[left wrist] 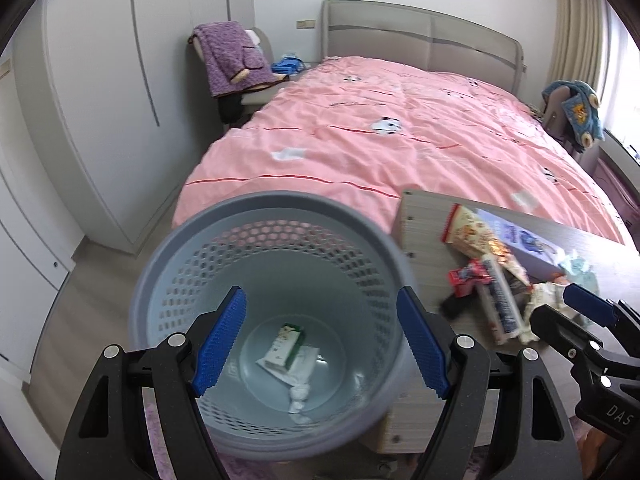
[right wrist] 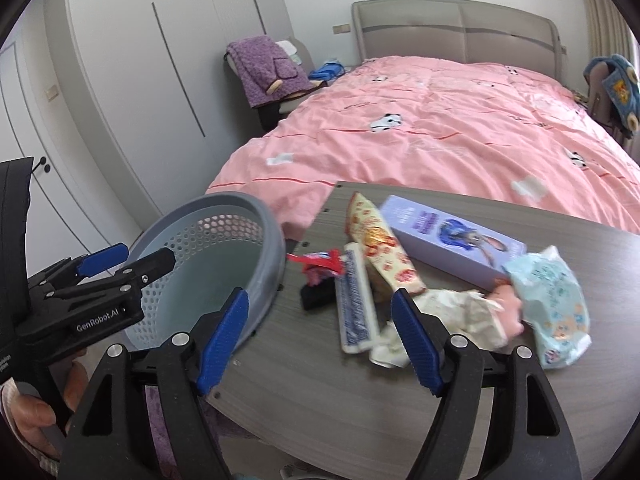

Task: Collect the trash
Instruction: 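Reach the right gripper to the blue baby-wipes pack and grasp it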

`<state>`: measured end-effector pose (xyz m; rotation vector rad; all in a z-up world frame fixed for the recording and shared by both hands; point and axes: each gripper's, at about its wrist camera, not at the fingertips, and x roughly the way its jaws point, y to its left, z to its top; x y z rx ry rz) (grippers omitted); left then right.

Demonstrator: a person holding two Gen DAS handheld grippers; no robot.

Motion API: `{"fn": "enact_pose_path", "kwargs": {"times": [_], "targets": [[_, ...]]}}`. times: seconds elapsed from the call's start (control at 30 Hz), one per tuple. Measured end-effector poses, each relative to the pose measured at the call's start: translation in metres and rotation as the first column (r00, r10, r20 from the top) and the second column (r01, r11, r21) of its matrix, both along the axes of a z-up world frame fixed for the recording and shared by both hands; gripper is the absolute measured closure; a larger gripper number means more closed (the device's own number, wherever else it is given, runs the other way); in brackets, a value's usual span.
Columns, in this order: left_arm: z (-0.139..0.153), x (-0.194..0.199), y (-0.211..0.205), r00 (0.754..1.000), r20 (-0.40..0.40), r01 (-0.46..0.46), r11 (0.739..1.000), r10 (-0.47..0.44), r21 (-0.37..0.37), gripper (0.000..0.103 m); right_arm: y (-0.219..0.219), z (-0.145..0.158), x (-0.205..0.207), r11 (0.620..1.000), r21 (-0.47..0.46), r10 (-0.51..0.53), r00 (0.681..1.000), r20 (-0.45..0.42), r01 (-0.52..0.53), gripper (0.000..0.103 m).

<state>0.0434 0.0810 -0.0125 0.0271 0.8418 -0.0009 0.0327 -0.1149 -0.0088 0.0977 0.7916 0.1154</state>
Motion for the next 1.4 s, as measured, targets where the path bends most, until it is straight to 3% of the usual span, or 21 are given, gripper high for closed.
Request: {"fn": "enact_pose_path", "kwargs": {"times": [0.37,0.57,0.83,1.4], "targets": [[0.001,0.002,-0.067,0.994,-0.026,0.104,0.994,-0.103,0.018,0.029,-0.095,-0.001,-0.044,0.983,0.003,-0.186,0.982,0.008,0.186,0.03],[-0.003,0.003,-0.087,0.991,-0.042,0.132,0.991,-0.131,0.024,0.029,-0.138,-0.013,-0.046,0.965,-0.01,-0.263,0.965,-0.016,0.263,0.03],[-0.007,0.005,-0.093,0.99,-0.058,0.133,0.99,-0.13,0.037,0.029,-0.162,-0.029,-0.02,0.972,-0.03,-0.235,0.969,-0.076,0.233,0.03],[-0.013,0.014,-0.086,0.991,-0.078,0.107,0.994,-0.105,0.023,0.029,-0.164,-0.048,0.018,0.98,-0.095,-0.188,0.971,-0.148,0.175,0.029]]}}
